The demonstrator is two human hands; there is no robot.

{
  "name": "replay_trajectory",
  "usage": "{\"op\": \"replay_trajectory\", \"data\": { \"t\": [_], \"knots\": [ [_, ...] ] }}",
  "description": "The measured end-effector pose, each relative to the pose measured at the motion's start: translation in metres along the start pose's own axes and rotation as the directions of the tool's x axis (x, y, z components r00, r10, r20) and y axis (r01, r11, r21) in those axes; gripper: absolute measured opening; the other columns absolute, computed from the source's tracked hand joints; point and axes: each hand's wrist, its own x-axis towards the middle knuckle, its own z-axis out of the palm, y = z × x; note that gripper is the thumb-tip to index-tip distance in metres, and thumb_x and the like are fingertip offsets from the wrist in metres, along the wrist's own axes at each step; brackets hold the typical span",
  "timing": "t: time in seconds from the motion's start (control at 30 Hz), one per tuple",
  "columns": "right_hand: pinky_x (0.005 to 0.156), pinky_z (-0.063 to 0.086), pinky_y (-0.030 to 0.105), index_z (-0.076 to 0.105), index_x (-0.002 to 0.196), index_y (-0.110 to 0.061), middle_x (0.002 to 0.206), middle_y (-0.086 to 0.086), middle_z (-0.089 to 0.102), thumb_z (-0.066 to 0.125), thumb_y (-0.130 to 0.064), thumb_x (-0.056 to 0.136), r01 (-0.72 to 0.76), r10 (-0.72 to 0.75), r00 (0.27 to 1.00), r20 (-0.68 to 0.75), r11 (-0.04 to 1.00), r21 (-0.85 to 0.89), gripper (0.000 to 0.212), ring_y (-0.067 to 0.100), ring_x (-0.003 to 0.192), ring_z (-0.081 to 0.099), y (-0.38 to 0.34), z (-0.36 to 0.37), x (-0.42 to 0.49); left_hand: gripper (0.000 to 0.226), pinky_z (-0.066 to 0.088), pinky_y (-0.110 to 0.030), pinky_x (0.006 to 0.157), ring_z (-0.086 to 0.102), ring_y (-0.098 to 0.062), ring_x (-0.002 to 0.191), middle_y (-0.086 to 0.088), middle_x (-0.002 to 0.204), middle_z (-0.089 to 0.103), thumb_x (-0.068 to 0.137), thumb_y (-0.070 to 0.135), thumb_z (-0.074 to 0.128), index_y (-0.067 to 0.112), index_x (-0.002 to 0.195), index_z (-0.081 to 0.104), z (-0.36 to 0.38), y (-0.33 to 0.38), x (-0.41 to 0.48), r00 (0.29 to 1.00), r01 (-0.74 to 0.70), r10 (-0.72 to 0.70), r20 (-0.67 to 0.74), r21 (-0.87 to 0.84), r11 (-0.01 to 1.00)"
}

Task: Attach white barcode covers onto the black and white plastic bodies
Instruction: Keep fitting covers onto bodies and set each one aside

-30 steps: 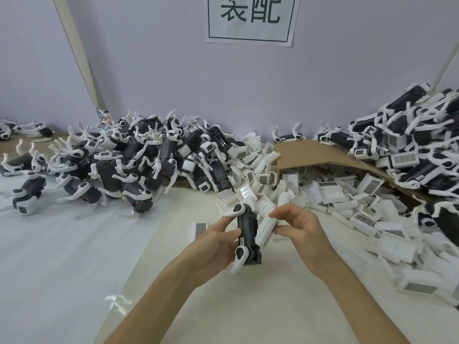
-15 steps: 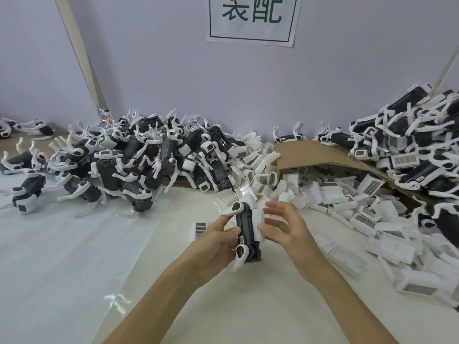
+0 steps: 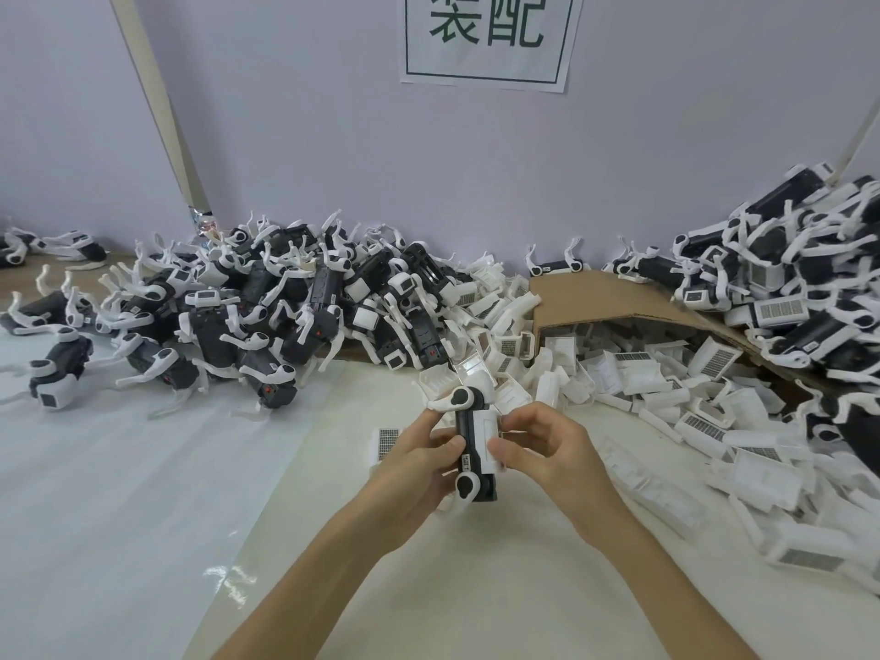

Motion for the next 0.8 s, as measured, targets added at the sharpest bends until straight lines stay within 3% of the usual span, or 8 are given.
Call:
{"op": "replay_trajectory", "data": {
  "t": [0.3,0.5,0.63,0.7,0.8],
  "knots": [
    [0.071,0.055,0.022,0.064,0.089,-0.008,0.084,-0.004,0.074,0.081,-0.007,0.079,0.044,-0.045,0.999,-0.019,0.997,-0.057,0.020,0.011,0.080,0.072,0.0039,0.0030,-0.0008,0.043,0.057,-0.032,0.081,0.068,-0.025,0.105,-0.015,0.132,0.064,0.106,-0.001,0.036,0.021,0.140,0.051,0.0025,0.0008,-0.0019,1.000,-0.013,0.012,0.012,0.070,0.997],
    [0.073,0.057,0.028,0.066,0.088,-0.013,0.091,-0.005,0.074,0.073,-0.005,0.088,0.080,-0.082,0.996,-0.016,0.989,-0.122,0.010,0.010,0.088,0.069,0.0025,0.0026,-0.0013,0.042,0.050,-0.043,0.103,0.066,-0.029,0.116,-0.007,0.127,0.070,0.105,-0.003,0.036,0.015,0.137,0.056,0.0018,-0.0015,-0.0008,0.993,-0.069,0.082,-0.089,0.140,0.988],
    [0.080,0.052,0.027,0.064,0.090,-0.022,0.101,-0.016,0.071,0.075,-0.005,0.085,0.134,-0.144,0.989,-0.029,0.966,-0.221,0.021,0.008,0.097,0.066,0.0011,0.0057,-0.0040,0.035,0.053,-0.034,0.082,0.071,-0.024,0.104,-0.009,0.119,0.073,0.108,0.012,0.035,0.013,0.133,0.060,0.0000,-0.0002,0.0012,0.991,-0.069,0.078,-0.108,0.081,0.994],
    [0.084,0.051,0.029,0.062,0.101,-0.025,0.103,-0.023,0.066,0.080,-0.014,0.083,0.131,-0.149,0.987,-0.055,0.961,-0.245,0.027,0.003,0.101,0.062,0.0018,0.0085,-0.0046,0.037,0.056,-0.040,0.081,0.071,-0.024,0.102,-0.010,0.119,0.073,0.106,0.023,0.037,0.014,0.132,0.061,-0.0002,0.0003,0.0025,0.995,-0.051,0.052,-0.081,0.014,0.999],
    [0.089,0.051,0.031,0.060,0.106,-0.032,0.105,-0.028,0.065,0.077,-0.043,0.076,0.092,-0.107,0.993,-0.048,0.965,-0.244,0.036,-0.002,0.106,0.060,-0.0002,0.0082,-0.0047,0.044,0.056,-0.047,0.090,0.068,-0.027,0.113,-0.010,0.125,0.070,0.096,0.036,0.054,0.015,0.134,0.061,0.0023,-0.0008,0.0017,0.998,-0.048,0.049,0.030,-0.049,0.998]
  ]
}}
